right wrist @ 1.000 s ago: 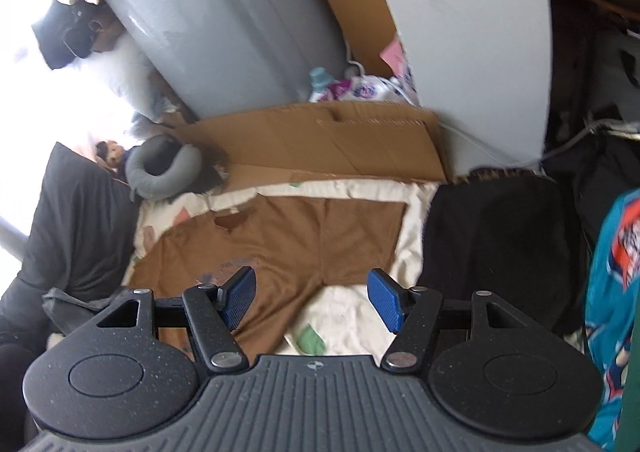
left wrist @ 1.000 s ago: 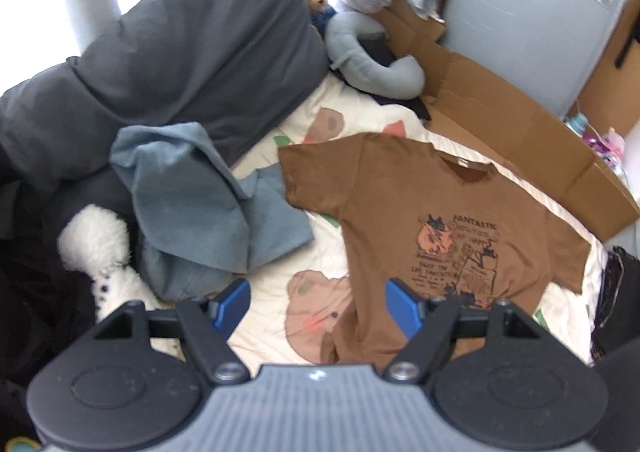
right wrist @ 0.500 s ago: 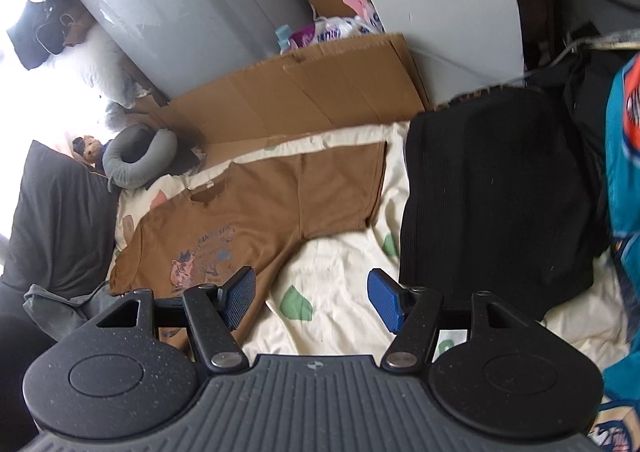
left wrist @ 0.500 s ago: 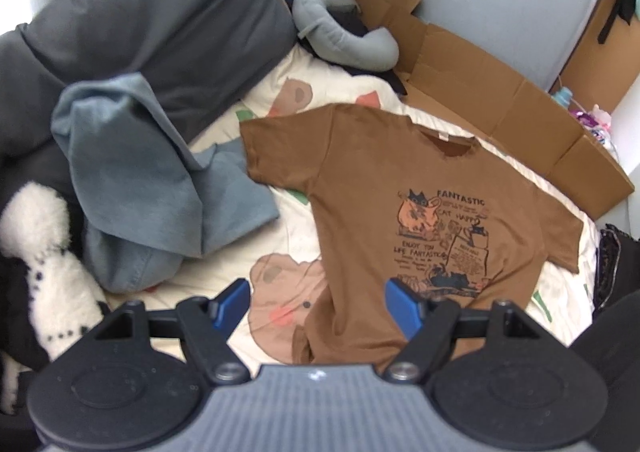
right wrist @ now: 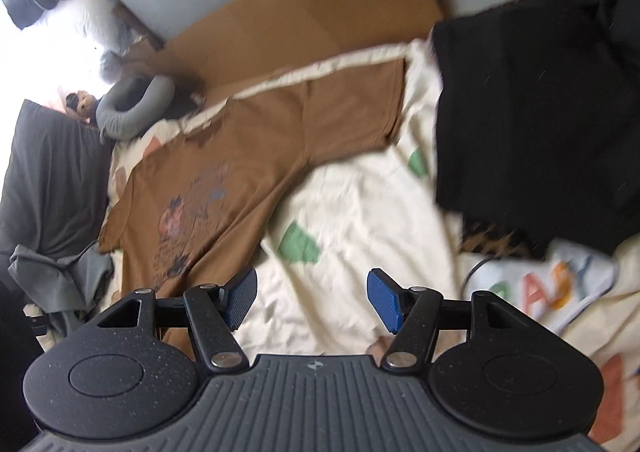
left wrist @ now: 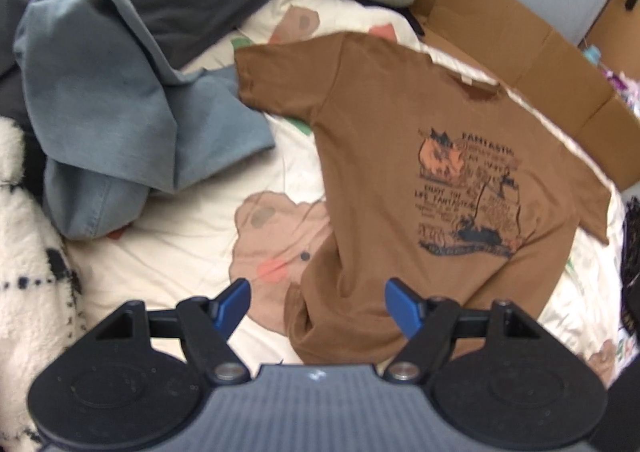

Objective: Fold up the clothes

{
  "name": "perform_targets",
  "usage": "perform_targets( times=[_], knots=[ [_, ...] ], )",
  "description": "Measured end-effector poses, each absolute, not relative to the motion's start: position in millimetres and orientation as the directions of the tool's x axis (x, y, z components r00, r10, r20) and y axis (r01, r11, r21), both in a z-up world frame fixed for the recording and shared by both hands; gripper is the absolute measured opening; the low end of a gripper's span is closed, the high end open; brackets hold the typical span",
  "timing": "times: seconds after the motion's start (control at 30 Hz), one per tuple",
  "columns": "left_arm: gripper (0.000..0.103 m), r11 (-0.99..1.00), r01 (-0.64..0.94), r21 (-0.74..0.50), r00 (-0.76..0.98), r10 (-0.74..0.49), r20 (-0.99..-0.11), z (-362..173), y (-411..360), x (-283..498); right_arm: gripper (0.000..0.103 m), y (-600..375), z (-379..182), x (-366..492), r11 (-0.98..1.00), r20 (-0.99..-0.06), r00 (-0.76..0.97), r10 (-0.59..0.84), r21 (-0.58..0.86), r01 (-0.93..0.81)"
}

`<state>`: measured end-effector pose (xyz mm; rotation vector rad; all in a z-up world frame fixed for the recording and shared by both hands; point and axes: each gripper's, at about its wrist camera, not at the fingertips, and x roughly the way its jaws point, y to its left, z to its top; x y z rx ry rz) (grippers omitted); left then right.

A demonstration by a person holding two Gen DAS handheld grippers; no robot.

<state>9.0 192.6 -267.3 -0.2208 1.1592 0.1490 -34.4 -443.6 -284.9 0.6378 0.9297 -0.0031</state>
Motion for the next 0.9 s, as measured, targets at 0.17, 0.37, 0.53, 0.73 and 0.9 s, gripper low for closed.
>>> perform_targets(
  times=[0.17, 0.37, 0.53, 0.73, 0.9],
  knots=[
    [0.076, 0.976, -0.196, -0.092, 0.368, -0.013, -0.930, -297.1, 186.6, 9.5, 0.064, -415.5, -318.1, -21.5, 0.810, -0.748, 0.571, 0.337, 0.540, 0.229],
    [0.076, 0.988, -0.141, -0.065, 0.335, -0.014, -0.942, -332.0, 174.9, 6.6, 0.056, -370.8, -358.0, 2.2, 0.784, -0.735, 0.497, 0.461, 0.600, 0.159],
    [0.076, 0.992, -0.113, -0.062, 0.320, -0.023, -0.947, -354.2, 163.8, 3.8, 0.056, -338.7, -382.8, 26.1, 0.787, -0.738, 0.444, 0.508, 0.607, 0.109],
    [0.076, 0.996, -0.077, -0.053, 0.312, -0.026, -0.950, -372.3, 154.5, 6.8, 0.056, -315.6, -400.8, 53.5, 0.789, -0.740, 0.398, 0.541, 0.611, 0.064],
    [0.076, 0.999, -0.015, 0.035, 0.300, 0.038, -0.953, -385.6, 143.7, 10.3, 0.056, -300.8, -412.4, 71.9, 0.775, -0.734, 0.349, 0.582, 0.631, 0.035]
  ],
)
